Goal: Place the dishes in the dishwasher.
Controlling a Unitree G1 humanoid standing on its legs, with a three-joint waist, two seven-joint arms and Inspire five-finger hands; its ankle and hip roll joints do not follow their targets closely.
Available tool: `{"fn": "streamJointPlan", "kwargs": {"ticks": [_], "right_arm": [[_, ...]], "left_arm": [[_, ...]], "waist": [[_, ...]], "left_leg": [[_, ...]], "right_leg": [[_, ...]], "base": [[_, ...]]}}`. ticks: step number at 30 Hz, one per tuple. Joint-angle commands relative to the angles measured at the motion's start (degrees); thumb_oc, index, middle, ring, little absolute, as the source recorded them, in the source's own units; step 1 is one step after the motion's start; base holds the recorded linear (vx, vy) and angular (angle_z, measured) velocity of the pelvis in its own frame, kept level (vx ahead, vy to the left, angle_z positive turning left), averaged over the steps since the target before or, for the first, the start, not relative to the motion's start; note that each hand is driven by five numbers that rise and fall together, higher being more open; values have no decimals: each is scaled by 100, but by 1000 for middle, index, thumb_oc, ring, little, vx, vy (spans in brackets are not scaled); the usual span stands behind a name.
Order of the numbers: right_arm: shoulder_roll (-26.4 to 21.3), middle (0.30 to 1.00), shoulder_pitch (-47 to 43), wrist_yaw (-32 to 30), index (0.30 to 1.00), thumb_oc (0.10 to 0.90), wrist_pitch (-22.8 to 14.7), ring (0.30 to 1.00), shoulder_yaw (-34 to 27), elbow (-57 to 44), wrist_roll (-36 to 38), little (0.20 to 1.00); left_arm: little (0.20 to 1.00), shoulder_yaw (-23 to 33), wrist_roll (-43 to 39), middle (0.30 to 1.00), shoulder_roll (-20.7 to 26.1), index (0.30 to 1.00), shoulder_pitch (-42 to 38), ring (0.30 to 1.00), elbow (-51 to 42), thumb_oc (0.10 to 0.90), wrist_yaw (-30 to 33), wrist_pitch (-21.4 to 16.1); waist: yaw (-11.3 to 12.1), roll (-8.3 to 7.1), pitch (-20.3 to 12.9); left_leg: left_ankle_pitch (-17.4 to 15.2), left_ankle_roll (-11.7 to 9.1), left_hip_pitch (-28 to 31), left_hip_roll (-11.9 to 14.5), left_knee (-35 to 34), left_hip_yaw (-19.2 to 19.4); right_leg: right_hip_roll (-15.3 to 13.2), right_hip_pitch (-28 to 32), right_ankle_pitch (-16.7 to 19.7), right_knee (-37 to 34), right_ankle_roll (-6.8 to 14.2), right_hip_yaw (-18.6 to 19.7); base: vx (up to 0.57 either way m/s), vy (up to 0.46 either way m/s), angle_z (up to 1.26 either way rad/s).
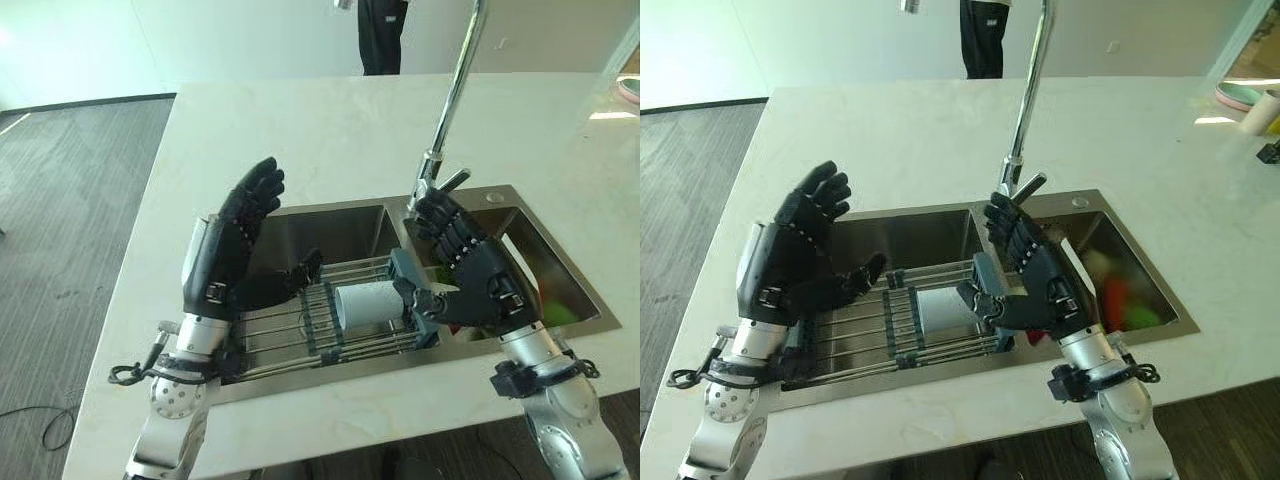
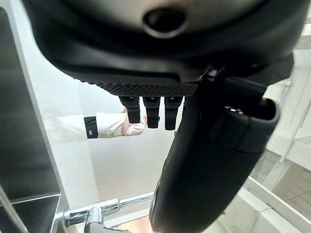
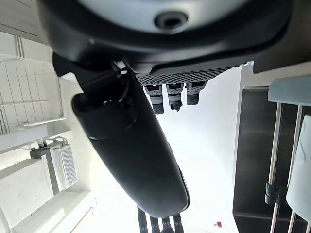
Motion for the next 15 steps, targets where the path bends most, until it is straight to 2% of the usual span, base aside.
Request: {"fn": "streamJointPlan", "kwargs": {"ticks": [1, 7, 9, 10, 12, 15], "right_arm": [[-5, 900, -456, -90, 900, 800, -487, 900, -285, -262, 217, 900], [-42, 900, -463, -147, 900, 800, -466, 900, -347, -238, 126, 900], [-74, 900, -486, -163, 900, 800, -447, 900, -373, -246, 107, 900], [-176, 900, -506, -155, 900, 800, -458, 900, -465, -218, 139, 900], [-268, 900, -516, -187, 900, 800, -476, 900, -539, -206, 152, 900], [-347, 900, -555, -253, 900, 800, -479, 900, -608, -187, 120, 900]], "left_arm": [[900, 62, -51, 900, 149, 900, -320, 900, -570, 800, -52, -381], [900, 79, 380, 900, 223, 900, -331, 900, -548, 800, -66, -79], [900, 53, 610, 900, 290, 900, -359, 900, -520, 800, -260, 231], [900, -9, 727, 900, 419, 900, -377, 900, -458, 800, -674, 717], [900, -26, 796, 900, 529, 900, -359, 900, -425, 800, -937, 890], [900, -17, 921, 900, 680, 900, -401, 900, -393, 800, -1132, 949]], "waist": [[70, -29, -357], [8, 32, -353], [-15, 65, -349], [-42, 111, -336], [-59, 159, -332], [-87, 232, -330]], "left_leg": [[-1212, -38, 454, 115, 161, 139], [-1134, -130, 422, 233, 161, 185], [-1105, -156, 413, 272, 161, 214], [-1059, -182, 408, 300, 161, 231], [-1032, -193, 402, 301, 161, 233], [-1006, -208, 407, 307, 161, 245]], "right_leg": [[-79, -48, -505, -60, 328, -36], [29, -67, -553, -60, 249, -44], [69, -72, -574, -60, 222, -48], [103, -65, -586, -60, 206, -45], [128, -65, -593, -60, 202, -27], [130, -58, -600, -60, 213, -9]], "base": [[17, -109, -1], [6, -81, -4], [-6, -73, -5], [-8, -59, -4], [0, -27, -5], [7, 9, -5]]}}
